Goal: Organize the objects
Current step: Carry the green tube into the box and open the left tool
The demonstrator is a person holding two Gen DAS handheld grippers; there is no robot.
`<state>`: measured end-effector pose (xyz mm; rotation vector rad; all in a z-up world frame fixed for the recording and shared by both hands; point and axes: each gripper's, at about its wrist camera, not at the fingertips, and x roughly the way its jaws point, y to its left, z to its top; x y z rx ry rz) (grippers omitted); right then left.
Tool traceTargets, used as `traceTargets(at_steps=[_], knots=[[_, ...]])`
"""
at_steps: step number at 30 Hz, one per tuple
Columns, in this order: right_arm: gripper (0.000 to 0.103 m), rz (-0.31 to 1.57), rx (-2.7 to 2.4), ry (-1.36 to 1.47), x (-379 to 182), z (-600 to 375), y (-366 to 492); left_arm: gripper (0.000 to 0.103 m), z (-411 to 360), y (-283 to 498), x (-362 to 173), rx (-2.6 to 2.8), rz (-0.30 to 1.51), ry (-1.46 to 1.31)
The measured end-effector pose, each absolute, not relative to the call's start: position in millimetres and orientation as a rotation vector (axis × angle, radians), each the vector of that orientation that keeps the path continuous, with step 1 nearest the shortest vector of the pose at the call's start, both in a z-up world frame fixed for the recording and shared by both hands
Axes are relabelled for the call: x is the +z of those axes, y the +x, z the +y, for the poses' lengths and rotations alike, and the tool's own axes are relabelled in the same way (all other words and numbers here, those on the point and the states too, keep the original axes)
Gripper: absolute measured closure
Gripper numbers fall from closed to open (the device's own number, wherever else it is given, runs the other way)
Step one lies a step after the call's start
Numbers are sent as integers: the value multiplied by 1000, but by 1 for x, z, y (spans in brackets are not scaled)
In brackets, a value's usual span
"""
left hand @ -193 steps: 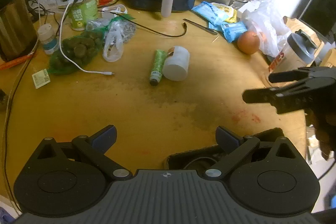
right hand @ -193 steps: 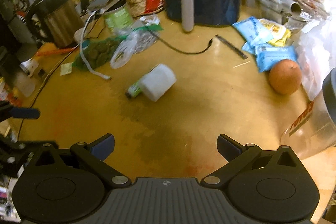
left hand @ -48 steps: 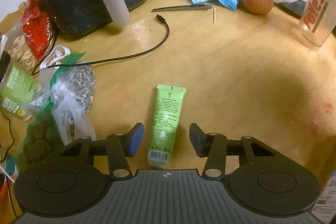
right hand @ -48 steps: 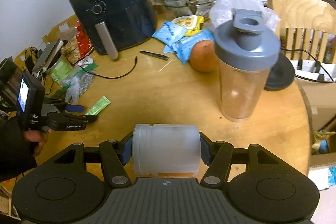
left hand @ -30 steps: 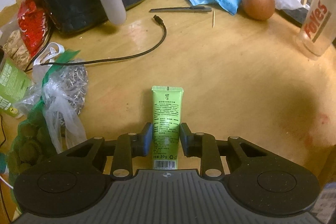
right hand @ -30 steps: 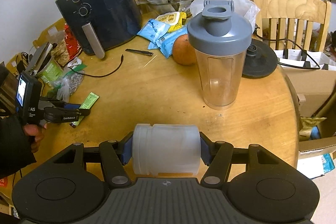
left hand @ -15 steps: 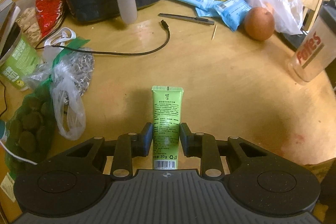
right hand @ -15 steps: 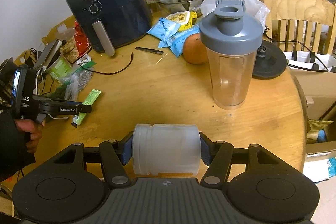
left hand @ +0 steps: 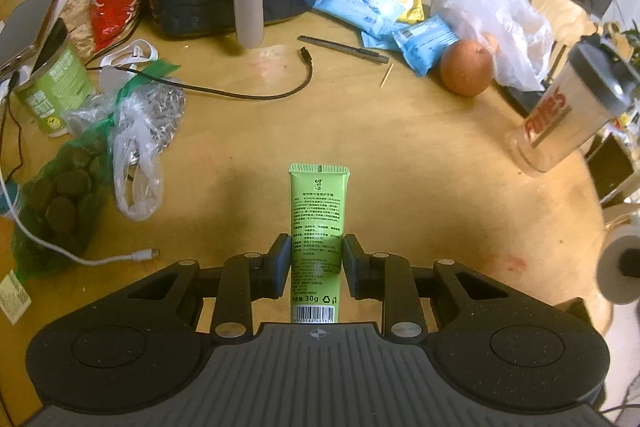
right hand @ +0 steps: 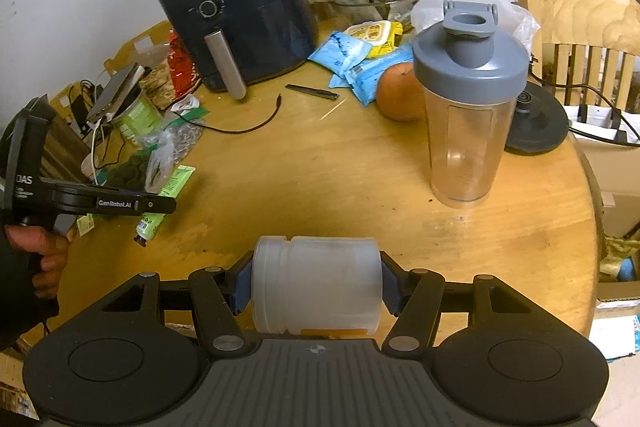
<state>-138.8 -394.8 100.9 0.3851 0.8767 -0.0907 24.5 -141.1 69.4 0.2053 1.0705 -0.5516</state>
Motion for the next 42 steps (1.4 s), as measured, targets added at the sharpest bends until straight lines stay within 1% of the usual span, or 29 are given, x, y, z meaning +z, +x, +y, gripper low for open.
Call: traceTargets(at_steps=[12, 25, 42], knots=[[39, 874, -41, 375, 104, -390, -149, 75, -136, -13, 93, -574, 1053, 147], [39, 860, 18, 365, 110, -386, -156, 75, -127, -53, 109, -561, 1076, 34], [39, 843, 84, 360, 114, -385, -172, 75, -115, -106, 106, -479, 1176, -139]])
